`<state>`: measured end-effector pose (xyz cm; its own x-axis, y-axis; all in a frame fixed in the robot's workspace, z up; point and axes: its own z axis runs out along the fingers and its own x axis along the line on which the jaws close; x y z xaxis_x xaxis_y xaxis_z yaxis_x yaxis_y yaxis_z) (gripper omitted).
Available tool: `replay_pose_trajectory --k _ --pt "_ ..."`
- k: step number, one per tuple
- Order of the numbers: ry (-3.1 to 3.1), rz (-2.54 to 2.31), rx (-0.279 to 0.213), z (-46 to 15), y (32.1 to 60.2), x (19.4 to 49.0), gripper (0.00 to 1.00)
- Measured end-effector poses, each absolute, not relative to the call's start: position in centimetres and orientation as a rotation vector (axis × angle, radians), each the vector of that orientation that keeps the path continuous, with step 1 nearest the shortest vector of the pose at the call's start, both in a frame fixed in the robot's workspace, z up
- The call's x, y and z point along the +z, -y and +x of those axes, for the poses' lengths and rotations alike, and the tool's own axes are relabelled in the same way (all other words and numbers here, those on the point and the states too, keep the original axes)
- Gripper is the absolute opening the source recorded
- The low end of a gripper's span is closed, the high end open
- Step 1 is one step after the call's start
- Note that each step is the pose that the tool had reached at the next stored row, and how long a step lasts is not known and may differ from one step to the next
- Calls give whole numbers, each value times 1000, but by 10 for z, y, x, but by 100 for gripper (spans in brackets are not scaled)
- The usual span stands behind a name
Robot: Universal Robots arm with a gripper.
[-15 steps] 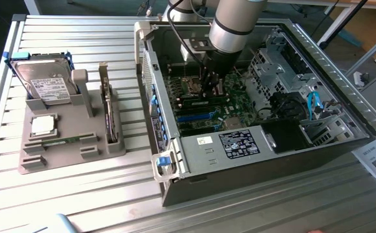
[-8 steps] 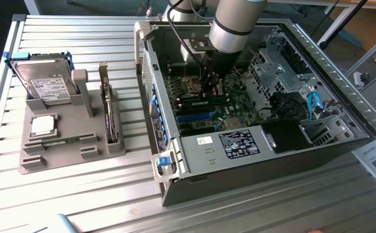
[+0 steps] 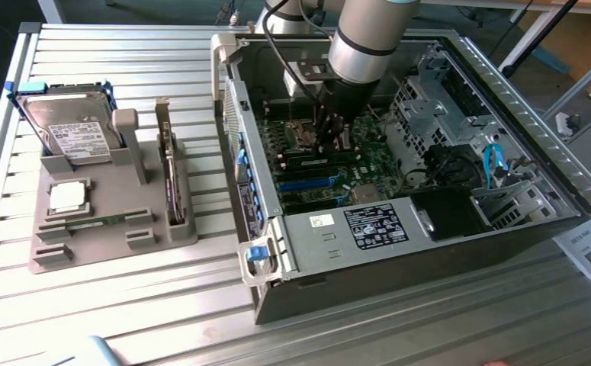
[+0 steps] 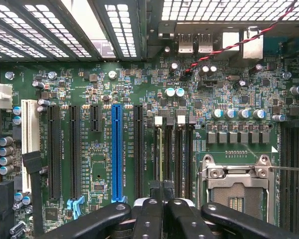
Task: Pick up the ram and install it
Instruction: 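Press down the ram until it locks into place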
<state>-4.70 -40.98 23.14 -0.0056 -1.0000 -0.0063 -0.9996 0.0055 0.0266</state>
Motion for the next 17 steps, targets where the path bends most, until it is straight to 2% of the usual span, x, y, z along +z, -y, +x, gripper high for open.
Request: replay_pose_trajectory --k 17 --pt "2217 2205 -36 -47 410 241 11"
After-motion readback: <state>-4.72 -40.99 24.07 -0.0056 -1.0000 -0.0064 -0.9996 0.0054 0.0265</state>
